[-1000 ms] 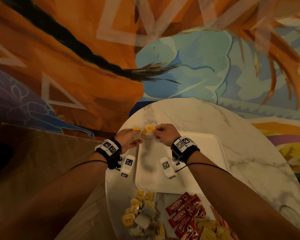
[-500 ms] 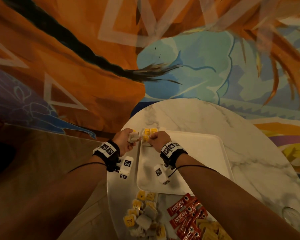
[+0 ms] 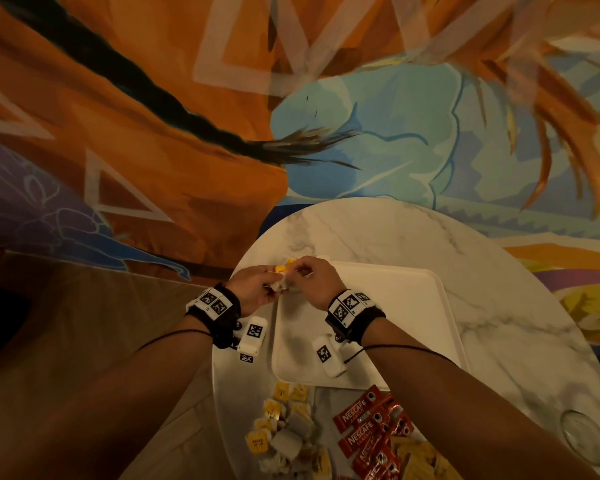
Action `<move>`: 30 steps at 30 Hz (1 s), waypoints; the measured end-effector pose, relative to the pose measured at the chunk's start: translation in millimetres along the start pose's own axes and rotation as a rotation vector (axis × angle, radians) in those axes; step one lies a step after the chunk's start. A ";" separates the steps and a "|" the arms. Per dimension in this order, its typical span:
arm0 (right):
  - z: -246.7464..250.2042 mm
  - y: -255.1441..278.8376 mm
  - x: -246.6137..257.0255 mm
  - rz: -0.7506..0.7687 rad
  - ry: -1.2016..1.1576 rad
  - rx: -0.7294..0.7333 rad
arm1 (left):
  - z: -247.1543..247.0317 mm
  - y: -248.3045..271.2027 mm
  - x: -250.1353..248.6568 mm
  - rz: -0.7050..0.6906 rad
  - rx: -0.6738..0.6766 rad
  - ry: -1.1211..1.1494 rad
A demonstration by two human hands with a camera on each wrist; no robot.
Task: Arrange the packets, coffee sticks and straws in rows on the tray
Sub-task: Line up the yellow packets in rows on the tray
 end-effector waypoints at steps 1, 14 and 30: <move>-2.1 2.0 -0.5 0.024 -0.010 0.013 | -2.4 0.1 -1.5 -0.014 0.020 -0.032; 6.7 23.7 -13.5 0.029 -0.221 -0.063 | -10.9 -0.5 1.6 0.023 0.037 -0.162; 4.4 45.0 -12.4 0.029 -0.296 0.019 | -19.7 0.7 -9.6 -0.018 0.023 -0.410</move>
Point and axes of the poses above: each hand's wrist, its own y-axis away from the middle knuckle, its own z-axis out of the back of the hand, x = y × z, the point moved 5 cm from there along -y, towards the middle knuckle, and after that the axes turned 15 degrees about x, right-handed, at the moved point
